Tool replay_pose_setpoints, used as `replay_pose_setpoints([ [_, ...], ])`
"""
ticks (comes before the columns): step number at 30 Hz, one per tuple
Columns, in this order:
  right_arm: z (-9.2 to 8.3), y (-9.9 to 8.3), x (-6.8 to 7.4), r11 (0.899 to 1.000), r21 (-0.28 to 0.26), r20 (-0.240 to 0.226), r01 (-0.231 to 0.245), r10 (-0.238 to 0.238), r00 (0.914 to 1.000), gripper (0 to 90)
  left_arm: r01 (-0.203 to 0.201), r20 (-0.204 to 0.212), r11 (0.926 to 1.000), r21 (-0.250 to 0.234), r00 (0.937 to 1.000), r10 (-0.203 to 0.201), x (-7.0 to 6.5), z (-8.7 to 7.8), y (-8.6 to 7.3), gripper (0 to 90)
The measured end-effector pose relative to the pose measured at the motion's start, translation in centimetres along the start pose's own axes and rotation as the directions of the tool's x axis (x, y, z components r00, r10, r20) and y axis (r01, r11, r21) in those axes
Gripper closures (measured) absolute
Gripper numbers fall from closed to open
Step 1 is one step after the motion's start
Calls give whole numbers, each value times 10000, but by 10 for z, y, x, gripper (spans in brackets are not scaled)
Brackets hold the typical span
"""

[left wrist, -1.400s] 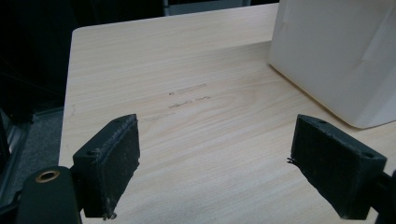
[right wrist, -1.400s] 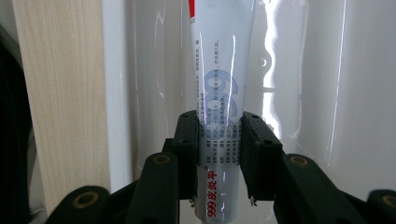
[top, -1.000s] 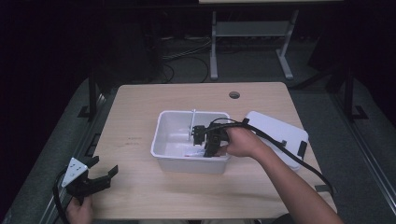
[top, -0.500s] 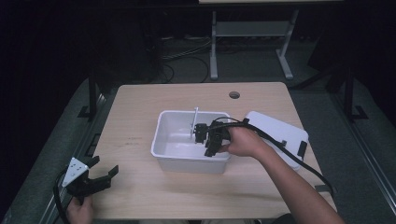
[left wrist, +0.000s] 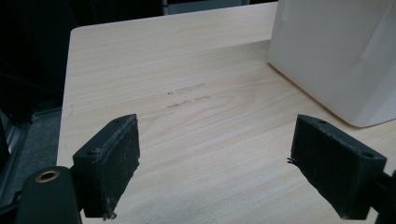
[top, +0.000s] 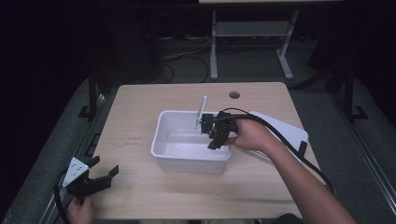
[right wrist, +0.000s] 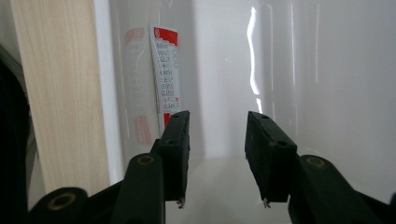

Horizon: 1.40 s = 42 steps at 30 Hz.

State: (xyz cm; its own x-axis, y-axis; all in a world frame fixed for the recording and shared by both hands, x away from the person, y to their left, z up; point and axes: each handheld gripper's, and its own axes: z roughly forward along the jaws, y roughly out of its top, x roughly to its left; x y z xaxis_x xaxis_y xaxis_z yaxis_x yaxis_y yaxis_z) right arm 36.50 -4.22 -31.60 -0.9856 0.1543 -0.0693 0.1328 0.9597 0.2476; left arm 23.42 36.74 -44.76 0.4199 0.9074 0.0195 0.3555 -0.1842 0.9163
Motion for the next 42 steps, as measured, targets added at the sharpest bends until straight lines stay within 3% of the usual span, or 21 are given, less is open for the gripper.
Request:
replay_pose_setpoints([
  [18,-41,-31,-9,9972,-338,611,-670,689,9957,513,-40,-5,10000,53,10000,40,0,1,0,151],
  [42,-42,-85,-21,9856,-319,921,-1661,1684,9814,486,-105,24,9999,119,9999,105,-1,2,0,151],
])
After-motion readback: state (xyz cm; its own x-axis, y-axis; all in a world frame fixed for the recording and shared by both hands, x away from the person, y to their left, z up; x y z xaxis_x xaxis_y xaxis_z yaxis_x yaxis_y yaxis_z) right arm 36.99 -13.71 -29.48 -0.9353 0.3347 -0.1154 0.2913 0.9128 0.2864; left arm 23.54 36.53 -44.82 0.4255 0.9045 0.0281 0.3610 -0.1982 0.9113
